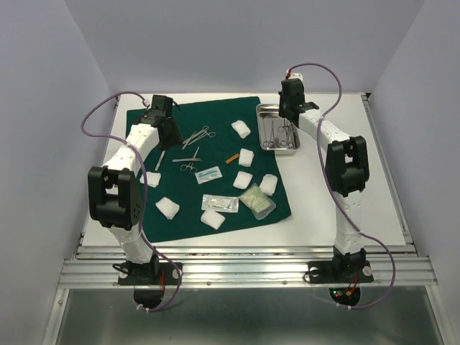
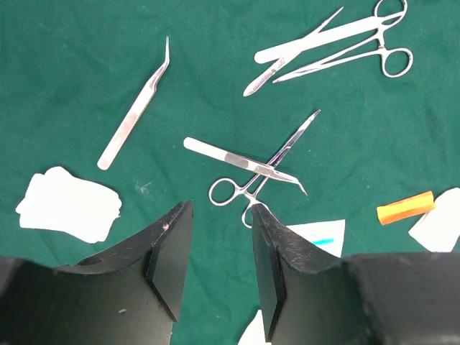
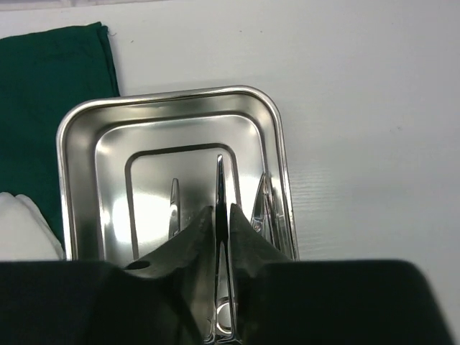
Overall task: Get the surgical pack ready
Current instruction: Place the medical item in the container, then pick up the medical item from the surgical kit.
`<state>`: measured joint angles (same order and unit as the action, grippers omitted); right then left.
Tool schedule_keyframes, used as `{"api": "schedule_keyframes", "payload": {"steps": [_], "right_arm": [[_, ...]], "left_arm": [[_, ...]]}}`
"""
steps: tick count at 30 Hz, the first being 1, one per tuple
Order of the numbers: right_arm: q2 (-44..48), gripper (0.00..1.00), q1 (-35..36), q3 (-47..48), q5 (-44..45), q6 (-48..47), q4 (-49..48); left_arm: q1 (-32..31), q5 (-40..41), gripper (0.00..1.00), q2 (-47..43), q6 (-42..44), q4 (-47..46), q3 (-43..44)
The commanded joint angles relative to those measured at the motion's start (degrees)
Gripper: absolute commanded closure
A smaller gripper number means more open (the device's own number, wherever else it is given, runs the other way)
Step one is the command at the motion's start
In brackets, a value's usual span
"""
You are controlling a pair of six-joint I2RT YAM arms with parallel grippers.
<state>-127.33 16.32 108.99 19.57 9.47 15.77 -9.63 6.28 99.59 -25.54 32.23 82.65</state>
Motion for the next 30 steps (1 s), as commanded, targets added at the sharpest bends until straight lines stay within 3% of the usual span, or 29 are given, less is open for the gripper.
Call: {"api": "schedule_keyframes", "payload": {"steps": [1, 3, 11, 18, 22, 25, 30], "right_arm": [[-1.2, 0.7, 0.6, -0.4, 0.6, -1.9, -3.2], [-0.8, 0.63, 0.6, -0.8, 0.6, -2.0, -3.1], [4.7, 0.6, 1.2, -2.8, -1.7, -0.3, -2.1], [10.3, 0.59, 10.0, -7.5, -1.6, 0.5, -0.7], [10.5, 0.47, 14.9, -9.6, -1.3, 0.9, 1.5], [9.8, 0.4, 16.8, -9.8, -3.6, 4.5, 4.3], [9.5, 0.4, 17.3, -11.4, -9.6, 15.9, 5.4]], "left_arm": [[0.2, -0.2, 0.51, -2.3, 0.6, 0.6, 2.7], [0.2, -0.1, 0.51, -2.5, 0.5, 0.7, 2.5], [0.2, 0.1, 0.51, -3.5, 0.5, 0.9, 2.6], [0.2, 0.8, 0.51, -4.8, 0.2, 0.9, 1.9], [0.1, 1.0, 0.51, -5.7, 0.1, 0.9, 1.3], [0.2, 1.3, 0.51, -6.2, 0.1, 0.9, 0.8], [0.2, 1.2, 0.51, -6.4, -0.3, 0.6, 0.0]]}}
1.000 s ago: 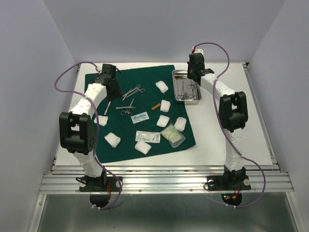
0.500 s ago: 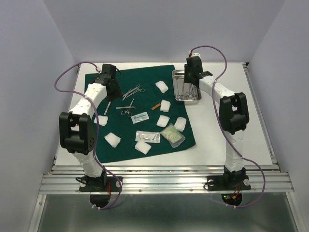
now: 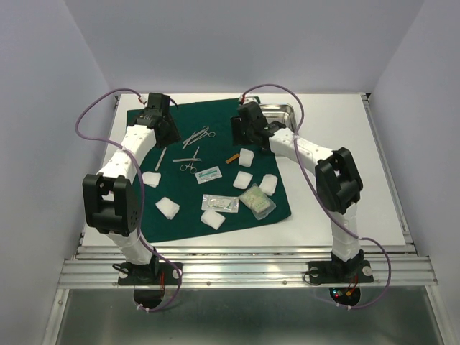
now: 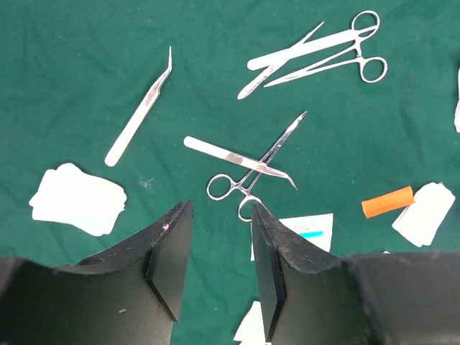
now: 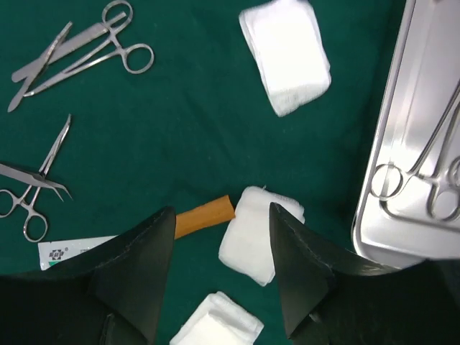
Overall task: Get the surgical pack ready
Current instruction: Pick up the medical item from the surgical kit.
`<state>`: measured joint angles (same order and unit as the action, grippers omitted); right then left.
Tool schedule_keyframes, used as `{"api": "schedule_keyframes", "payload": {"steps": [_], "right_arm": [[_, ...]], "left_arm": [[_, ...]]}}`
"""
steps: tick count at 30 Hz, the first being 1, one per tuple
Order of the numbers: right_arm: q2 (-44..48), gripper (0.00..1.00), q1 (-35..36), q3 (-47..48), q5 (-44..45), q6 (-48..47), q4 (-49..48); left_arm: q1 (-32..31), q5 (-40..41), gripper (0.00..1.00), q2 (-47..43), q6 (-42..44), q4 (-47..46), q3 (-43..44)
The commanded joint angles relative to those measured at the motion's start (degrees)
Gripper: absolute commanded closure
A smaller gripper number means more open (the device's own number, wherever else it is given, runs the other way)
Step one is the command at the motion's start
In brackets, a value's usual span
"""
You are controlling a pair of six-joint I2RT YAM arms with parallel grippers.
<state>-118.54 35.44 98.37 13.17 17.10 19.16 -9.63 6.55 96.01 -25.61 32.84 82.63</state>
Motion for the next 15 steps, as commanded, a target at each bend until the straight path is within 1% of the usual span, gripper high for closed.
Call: {"api": "schedule_keyframes", "payload": {"steps": [1, 6, 10, 15], "right_arm": [[0.2, 0.4, -1.3, -1.0, -4.6, 10.5, 2.4], [-2.2, 0.43, -0.2, -1.2, -7.9, 13.4, 2.6], [-4.3, 0.47, 0.3, -0.5, -9.8, 14.4, 1.9], [-6.9, 0.48, 0.9, 0.9, -10.8, 15.0, 1.9]], "left_arm": [[0.2, 0.8, 0.51, -2.9, -0.2, -0.1, -0.2], [0.2, 0.7, 0.51, -3.2, -0.3, -0.4, -0.8], [0.2, 0.8, 0.51, -3.4, -0.4, -0.5, -1.2], [0.2, 0.7, 0.51, -3.5, -0.5, -0.7, -1.7]]}}
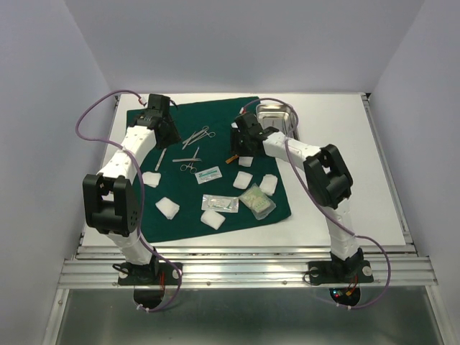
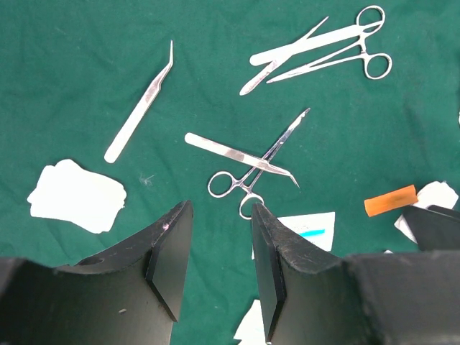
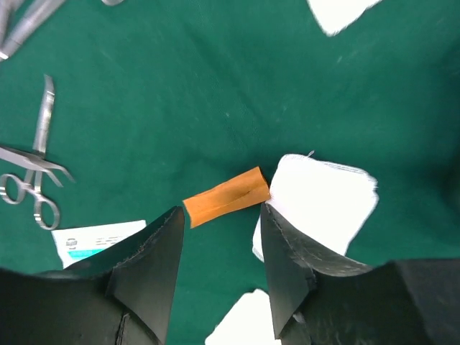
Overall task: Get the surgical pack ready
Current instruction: Pick up the medical item from the surgical kit.
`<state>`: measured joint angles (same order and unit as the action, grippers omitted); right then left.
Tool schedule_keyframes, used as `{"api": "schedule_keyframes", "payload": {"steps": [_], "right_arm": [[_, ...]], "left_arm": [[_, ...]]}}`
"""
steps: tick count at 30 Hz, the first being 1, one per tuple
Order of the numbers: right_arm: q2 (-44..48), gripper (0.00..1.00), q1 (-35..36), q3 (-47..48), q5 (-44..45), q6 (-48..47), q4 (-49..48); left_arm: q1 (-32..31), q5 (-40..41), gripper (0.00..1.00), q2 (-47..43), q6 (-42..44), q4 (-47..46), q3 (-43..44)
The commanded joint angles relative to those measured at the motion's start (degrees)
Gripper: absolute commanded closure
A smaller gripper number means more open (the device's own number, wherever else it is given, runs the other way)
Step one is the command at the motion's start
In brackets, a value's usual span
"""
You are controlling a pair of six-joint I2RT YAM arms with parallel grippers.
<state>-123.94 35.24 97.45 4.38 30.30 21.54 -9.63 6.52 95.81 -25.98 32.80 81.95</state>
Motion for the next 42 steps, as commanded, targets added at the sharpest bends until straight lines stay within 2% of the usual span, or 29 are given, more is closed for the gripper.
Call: {"api": "schedule_keyframes", "payload": {"steps": [1, 17, 23, 25, 26, 27, 28, 31, 36, 42], "right_arm": [[-1.8, 0.49, 1.1, 2.1, -2.2, 2.0, -0.4], [-8.5, 0.49, 2.7, 7.8, -0.3, 1.9, 2.4], [-12.4, 0.5, 4.6, 16.0, 4.9, -3.7, 7.9], [-12.8, 0.55, 6.1, 17.0, 6.9, -4.7, 8.5], [-12.8, 0.65, 6.1, 17.2, 8.2, -5.3, 8.7], [-12.6, 0.68, 6.1, 17.2, 8.5, -5.4, 8.7], [-12.3, 0.77, 6.1, 17.2, 9.1, -5.5, 8.7], [-11.2, 0.89, 6.6, 17.0, 9.6, -5.4, 8.6], [-8.3, 0.99, 6.6, 17.0, 11.2, -5.6, 8.5], [-1.7, 0.99, 5.3, 15.5, 16.7, -7.4, 5.8]], "left_arm": [[0.2, 0.8, 0.51, -3.3, -0.1, -0.6, -1.0], [0.2, 0.8, 0.51, -3.6, 0.1, -0.9, -1.5], [0.2, 0.5, 0.51, -3.6, 0.2, -1.1, -1.7], [0.2, 0.6, 0.51, -3.7, 0.2, -1.0, -1.8], [0.2, 0.6, 0.51, -3.7, 0.2, -1.0, -1.7], [0.2, 0.6, 0.51, -3.8, 0.2, -1.0, -1.8], [0.2, 0.6, 0.51, -3.8, 0.2, -1.0, -1.8], [0.2, 0.5, 0.51, -3.9, 0.2, -1.0, -2.0], [0.2, 0.5, 0.51, -4.1, 0.2, -1.2, -2.1], [0.2, 1.0, 0.51, -4.7, 0.2, -0.9, -2.4]]}}
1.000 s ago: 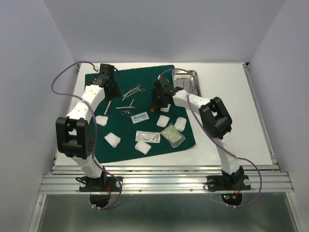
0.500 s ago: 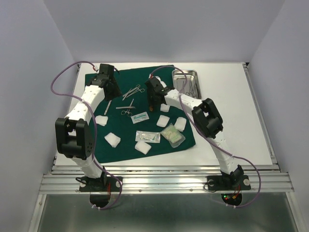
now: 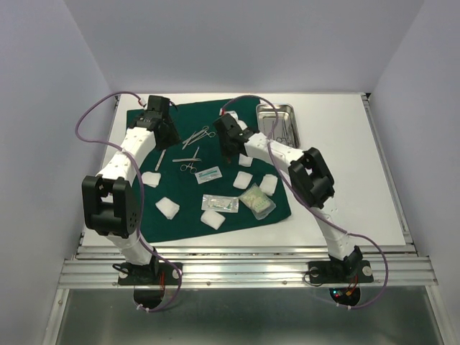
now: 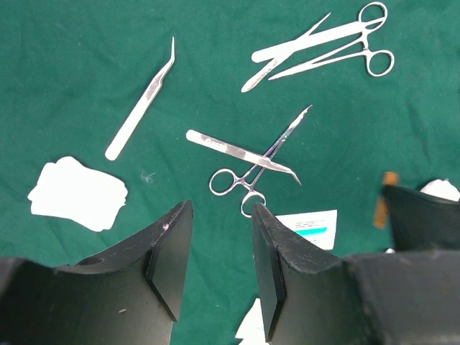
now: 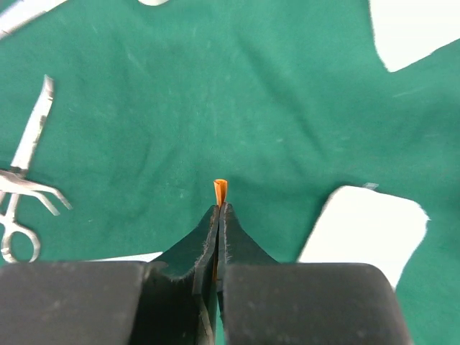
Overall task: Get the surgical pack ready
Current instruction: Pick up the medical item from the surgical kit, then place the medical item in the container.
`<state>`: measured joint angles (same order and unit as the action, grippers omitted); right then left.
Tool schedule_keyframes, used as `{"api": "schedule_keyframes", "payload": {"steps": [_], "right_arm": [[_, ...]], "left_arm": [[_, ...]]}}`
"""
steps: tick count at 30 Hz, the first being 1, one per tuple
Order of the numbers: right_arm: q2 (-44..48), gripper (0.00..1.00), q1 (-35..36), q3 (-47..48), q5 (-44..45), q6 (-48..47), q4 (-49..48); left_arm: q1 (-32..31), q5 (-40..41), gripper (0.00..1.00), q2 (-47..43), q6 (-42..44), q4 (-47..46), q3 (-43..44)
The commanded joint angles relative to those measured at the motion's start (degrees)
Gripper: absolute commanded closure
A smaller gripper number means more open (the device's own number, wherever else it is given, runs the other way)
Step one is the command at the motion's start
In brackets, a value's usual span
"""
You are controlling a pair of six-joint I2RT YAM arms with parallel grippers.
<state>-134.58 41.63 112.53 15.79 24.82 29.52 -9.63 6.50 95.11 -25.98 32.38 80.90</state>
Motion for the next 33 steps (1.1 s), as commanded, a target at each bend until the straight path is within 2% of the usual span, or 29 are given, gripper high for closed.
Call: {"api": "schedule_keyframes", "payload": {"steps": [1, 8, 15, 27, 30, 33], "right_arm": [[9.8, 0.99, -1.7, -0.2, 5.8, -2.2, -2.7], [12.6, 0.99, -11.0, -0.3, 7.2, -6.2, -3.9], [8.9, 0.99, -21.0, 1.2, 4.5, -6.4, -4.0], [-1.7, 0.96, -22.8, 12.4, 0.6, -8.4, -4.1], [-4.4, 0.67, -22.8, 15.7, -0.1, -8.4, -3.9], [-3.0, 0.53, -22.8, 15.6, -2.6, -7.4, -3.9]], "left_arm": [[0.2, 1.1, 0.51, -4.0, 0.2, -0.4, -1.4], [0.2, 0.7, 0.51, -3.9, 0.8, 0.1, 0.0], [0.2, 0.2, 0.51, -3.4, 1.0, -0.2, 0.3], [0.3, 0.5, 0.51, -2.9, 0.9, -0.2, 0.0], [0.3, 0.8, 0.51, -3.1, 0.9, 0.0, 0.0], [0.4, 1.7, 0.51, -3.3, 0.8, 0.5, -0.1]]}}
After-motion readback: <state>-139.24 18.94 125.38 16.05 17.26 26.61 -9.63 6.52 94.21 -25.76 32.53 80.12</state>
